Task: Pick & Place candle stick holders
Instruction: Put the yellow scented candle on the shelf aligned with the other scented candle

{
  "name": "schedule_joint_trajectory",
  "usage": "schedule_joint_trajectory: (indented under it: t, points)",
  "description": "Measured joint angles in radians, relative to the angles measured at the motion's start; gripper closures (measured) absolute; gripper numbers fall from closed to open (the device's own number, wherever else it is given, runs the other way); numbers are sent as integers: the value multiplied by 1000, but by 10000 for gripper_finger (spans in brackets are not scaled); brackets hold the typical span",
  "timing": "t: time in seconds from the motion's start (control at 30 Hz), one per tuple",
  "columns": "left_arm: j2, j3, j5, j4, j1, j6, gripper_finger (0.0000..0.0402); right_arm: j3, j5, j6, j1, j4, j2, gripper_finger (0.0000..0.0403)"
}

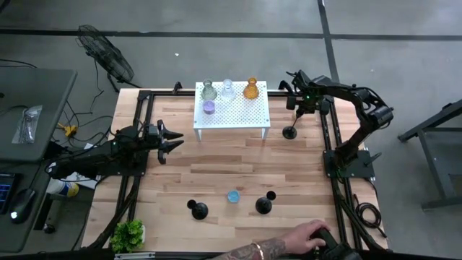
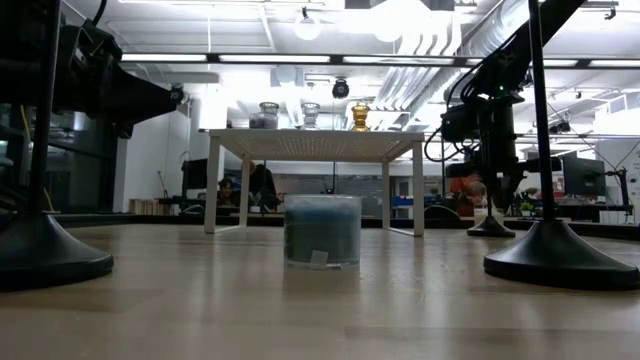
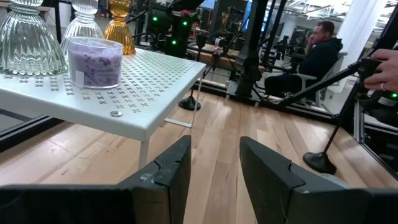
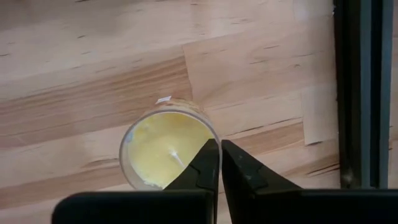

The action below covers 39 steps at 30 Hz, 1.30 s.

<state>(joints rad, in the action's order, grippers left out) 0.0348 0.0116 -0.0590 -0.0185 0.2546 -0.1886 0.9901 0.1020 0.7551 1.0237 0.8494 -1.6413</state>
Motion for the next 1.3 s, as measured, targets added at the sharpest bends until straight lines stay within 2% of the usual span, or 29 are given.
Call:
schedule_joint_trajectory:
  t: [0.43,0.93,1.1,1.3]
  points:
    - [0,0,0,0,0,0,268,0,-6,0,0,15,95,399]
    - [0,0,0,0,0,0,268,3,-26,7,-4,45,318,399]
    - [0,0,0,0,0,0,268,76,-13,-38,-21,74,370,399]
    - [0,0,0,0,0,0,268,236,-7,-133,-50,165,376,399]
